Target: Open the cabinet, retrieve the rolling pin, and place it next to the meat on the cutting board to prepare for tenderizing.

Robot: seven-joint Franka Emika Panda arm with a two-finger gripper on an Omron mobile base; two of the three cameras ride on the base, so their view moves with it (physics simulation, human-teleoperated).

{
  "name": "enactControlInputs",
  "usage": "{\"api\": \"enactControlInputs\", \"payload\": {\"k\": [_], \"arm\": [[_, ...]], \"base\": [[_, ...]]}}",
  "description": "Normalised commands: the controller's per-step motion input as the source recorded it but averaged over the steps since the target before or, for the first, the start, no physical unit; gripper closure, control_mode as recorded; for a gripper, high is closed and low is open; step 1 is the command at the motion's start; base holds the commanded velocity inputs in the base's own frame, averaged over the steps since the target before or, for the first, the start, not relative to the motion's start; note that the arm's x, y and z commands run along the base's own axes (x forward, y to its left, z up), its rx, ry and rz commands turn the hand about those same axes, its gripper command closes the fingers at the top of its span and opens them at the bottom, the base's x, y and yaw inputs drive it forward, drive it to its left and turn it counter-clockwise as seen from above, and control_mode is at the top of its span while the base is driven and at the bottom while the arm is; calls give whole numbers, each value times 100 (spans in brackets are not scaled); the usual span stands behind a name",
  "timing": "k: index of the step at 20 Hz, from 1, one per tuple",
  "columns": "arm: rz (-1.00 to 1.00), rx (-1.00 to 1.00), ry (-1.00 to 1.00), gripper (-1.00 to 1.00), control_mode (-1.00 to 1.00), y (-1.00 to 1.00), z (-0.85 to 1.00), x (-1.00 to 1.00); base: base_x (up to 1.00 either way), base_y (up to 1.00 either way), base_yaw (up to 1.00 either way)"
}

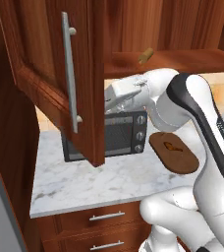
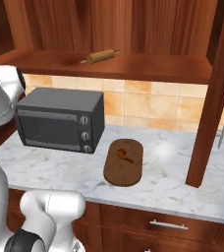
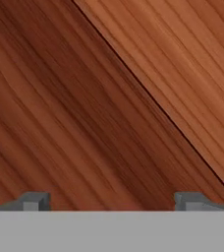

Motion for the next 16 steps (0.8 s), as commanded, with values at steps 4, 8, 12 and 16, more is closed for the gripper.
{"api": "enactControlInputs", "payload": {"k": [4, 8, 12, 16], "arm": [[0, 0, -12, -100, -100, 79, 0, -49], [0, -2, -7, -100, -100, 70, 0, -25], [3, -7, -8, -100, -100, 2, -4, -11], [0, -9, -14, -100, -100, 1, -11, -10]], "base": [[0, 0, 0], [0, 0, 0], [0, 0, 0], [0, 0, 0]]}}
